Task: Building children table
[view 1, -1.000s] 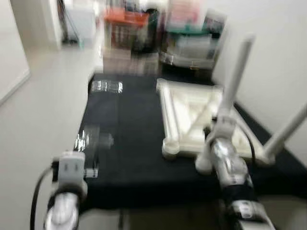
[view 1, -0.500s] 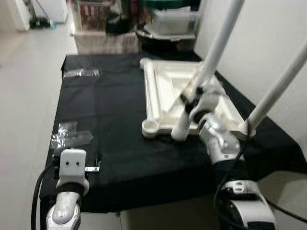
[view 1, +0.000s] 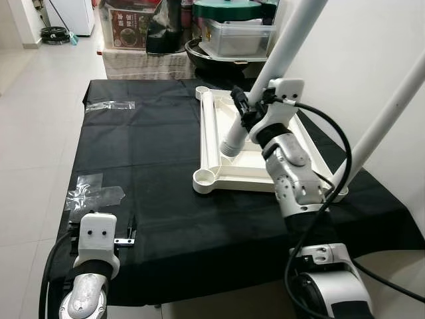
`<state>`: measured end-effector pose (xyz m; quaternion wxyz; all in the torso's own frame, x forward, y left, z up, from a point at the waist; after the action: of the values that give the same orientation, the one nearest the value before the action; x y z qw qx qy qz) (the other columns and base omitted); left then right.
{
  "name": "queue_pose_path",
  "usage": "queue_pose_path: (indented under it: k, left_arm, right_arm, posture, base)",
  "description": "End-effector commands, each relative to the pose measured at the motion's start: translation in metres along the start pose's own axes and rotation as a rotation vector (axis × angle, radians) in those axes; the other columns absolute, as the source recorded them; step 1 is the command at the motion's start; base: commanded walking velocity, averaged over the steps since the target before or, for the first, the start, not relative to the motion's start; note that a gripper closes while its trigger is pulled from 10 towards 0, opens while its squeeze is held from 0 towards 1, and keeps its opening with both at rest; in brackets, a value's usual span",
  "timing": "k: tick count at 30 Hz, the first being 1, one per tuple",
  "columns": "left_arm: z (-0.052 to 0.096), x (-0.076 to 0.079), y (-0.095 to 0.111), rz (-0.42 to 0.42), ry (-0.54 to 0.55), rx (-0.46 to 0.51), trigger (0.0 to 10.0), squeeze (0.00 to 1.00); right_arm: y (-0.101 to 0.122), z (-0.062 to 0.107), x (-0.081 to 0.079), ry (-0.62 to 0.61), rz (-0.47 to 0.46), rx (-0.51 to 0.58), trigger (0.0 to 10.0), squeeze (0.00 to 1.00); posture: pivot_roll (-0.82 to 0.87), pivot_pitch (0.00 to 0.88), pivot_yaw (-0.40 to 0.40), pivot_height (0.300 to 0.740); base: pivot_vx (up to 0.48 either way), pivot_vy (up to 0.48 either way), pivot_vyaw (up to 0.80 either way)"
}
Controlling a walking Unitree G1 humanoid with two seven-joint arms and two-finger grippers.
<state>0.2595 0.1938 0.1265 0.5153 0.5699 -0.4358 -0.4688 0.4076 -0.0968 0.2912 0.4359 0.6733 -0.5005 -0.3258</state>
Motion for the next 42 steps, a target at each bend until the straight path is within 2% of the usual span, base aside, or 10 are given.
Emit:
queue_pose_path:
  k: [1,9,10,12,13,18,20,29,35,42]
  left_arm:
    - [0.000,0.002,-0.004,-0.011,-0.008,-0.010,10.0,0.00]
    - [-0.002,0.001,-0.002,-0.016,-0.008,-0.004,10.0,0.00]
    - [-0.002,0.000,-0.001,-0.016,-0.007,-0.001,10.0,0.00]
    - [-0.002,0.000,-0.001,-0.017,-0.006,0.002,10.0,0.00]
    - [-0.002,0.000,0.000,-0.018,-0.004,0.004,10.0,0.00]
    - [-0.001,-0.001,0.001,-0.020,-0.002,0.007,10.0,0.00]
    - [-0.001,0.000,0.002,-0.021,-0.002,0.011,10.0,0.00]
    - [0.000,-0.004,0.004,-0.029,0.009,0.017,10.0,0.00]
    - [0.002,-0.004,0.003,-0.031,0.006,0.014,10.0,0.00]
    - [0.001,-0.002,0.004,-0.031,-0.001,0.017,10.0,0.00]
  right_arm:
    - [-0.004,0.004,0.003,-0.031,0.044,0.029,10.0,0.00]
    - [-0.014,0.012,-0.014,-0.071,0.194,0.139,10.0,0.00]
    - [-0.021,0.016,-0.022,-0.058,0.263,0.155,10.0,0.00]
    - [-0.034,0.019,-0.028,-0.046,0.306,0.139,10.0,0.00]
    - [-0.052,0.024,-0.030,-0.040,0.351,0.100,10.0,0.00]
    - [-0.069,0.029,-0.026,-0.060,0.391,0.052,10.0,0.00]
    - [-0.086,0.032,-0.025,-0.058,0.382,-0.018,10.0,0.00]
    - [-0.089,0.033,-0.029,-0.060,0.449,0.002,10.0,0.00]
    - [-0.077,0.024,-0.036,-0.047,0.486,0.073,10.0,0.00]
    - [-0.056,0.006,-0.023,-0.150,0.458,0.105,10.0,0.00]
  posture:
    - [0.11,0.000,-0.118,0.740]
    - [0.13,0.000,-0.120,0.740]
    - [0.13,0.000,-0.121,0.740]
    - [0.13,0.000,-0.121,0.740]
    - [0.15,0.000,-0.124,0.740]
    - [0.15,0.000,-0.126,0.740]
    - [0.17,0.000,-0.135,0.740]
    - [0.18,0.000,-0.140,0.740]
    - [0.18,0.000,-0.141,0.740]
    - [0.18,0.000,-0.142,0.740]
  base:
    - [0.000,0.000,0.00]
    - [0.000,0.000,0.00]
    - [0.000,0.000,0.00]
    - [0.000,0.000,0.00]
    - [0.000,0.000,0.00]
    - [0.000,0.000,0.00]
    - [0.000,0.000,0.00]
    - [0.000,0.000,0.00]
    - [0.000,0.000,0.00]
    - [0.000,0.000,0.00]
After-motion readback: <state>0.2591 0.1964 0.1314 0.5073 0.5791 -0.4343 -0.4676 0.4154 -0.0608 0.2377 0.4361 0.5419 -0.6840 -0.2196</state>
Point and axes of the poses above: a point about 5 cm out from each wrist's last joint towards the gripper, its own z axis pointing back from the gripper into the wrist, its own y axis along the axis of the wrist's last joint, x = y × z, the point moved 4 cm from there along -z, pointing out of the wrist towards the gripper, and after that the axes turned 4 degrees about z, right-handed, at the moved point
